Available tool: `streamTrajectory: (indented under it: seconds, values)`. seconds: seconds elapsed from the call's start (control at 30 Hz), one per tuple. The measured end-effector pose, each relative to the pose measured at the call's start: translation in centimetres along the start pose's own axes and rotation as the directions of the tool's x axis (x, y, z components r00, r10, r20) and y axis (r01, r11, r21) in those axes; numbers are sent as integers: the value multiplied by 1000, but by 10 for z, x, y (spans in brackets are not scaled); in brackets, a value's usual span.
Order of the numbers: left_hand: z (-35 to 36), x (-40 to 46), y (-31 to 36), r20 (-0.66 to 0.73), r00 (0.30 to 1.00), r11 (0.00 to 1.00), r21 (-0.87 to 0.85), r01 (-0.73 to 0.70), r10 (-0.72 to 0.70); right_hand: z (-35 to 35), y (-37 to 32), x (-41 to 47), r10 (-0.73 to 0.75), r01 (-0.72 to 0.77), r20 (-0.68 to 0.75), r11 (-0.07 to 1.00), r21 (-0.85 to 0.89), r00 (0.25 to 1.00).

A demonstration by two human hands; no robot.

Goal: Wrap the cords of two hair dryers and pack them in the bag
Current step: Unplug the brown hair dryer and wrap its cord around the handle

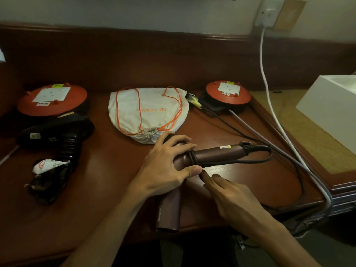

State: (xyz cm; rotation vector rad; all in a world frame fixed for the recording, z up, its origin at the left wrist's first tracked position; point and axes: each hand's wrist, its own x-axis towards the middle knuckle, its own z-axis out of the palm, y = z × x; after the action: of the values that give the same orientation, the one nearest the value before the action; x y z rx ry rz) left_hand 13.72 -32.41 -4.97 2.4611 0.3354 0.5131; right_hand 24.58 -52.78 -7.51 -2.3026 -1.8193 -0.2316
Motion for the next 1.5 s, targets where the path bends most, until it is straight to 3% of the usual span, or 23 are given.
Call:
streamTrajectory:
  seconds: [0.2,0.4,0.5,0.6,0.67,0.77,0.9,1.0,1.07,1.23,1.37,1.43,1.5]
  values:
    - [1,-2,4,-35,999,1000,-11,-9,9,0,-1,-2,-91,90,-25,995,-35,996]
    - [2,0,12,53,998,999,46,-22,20,-3,-4,-20,-159,158,16,985,69,987]
    - [1,-1,12,44,998,999,16,-34,33,-12,0,-15,-59,23,98,942,334,993]
    - [-4,-6,1,12,998,989,-135,-59,61,-26,10,0,41,-173,215,748,641,976]
    - [-8,-13,-4,20,997,974,-216,-65,71,-24,37,0,112,-247,244,727,640,963]
    - [-11,-21,-1,68,993,976,-201,-79,95,-7,79,13,307,-486,427,768,417,850]
    - [-14,-22,4,131,986,990,-114,-87,101,-13,72,83,51,-287,563,896,339,825]
    - [-16,-21,8,175,980,994,-74,-80,92,-50,58,112,-144,-121,549,900,418,824]
    - [-17,-20,11,212,975,998,-22,-57,60,-67,55,118,-196,-71,539,899,433,819]
    - [-21,-15,19,237,970,999,-3,53,-51,-98,32,127,-232,-41,573,905,423,786]
    - [-17,-9,24,306,952,990,135,-31,-12,-114,16,118,-250,-30,651,922,386,716]
    - [-17,-8,23,305,952,995,94,-21,-9,-122,12,112,-241,-21,641,927,374,729]
    - [-15,-10,22,292,956,996,83,-29,4,-126,14,106,-204,-2,576,942,336,792]
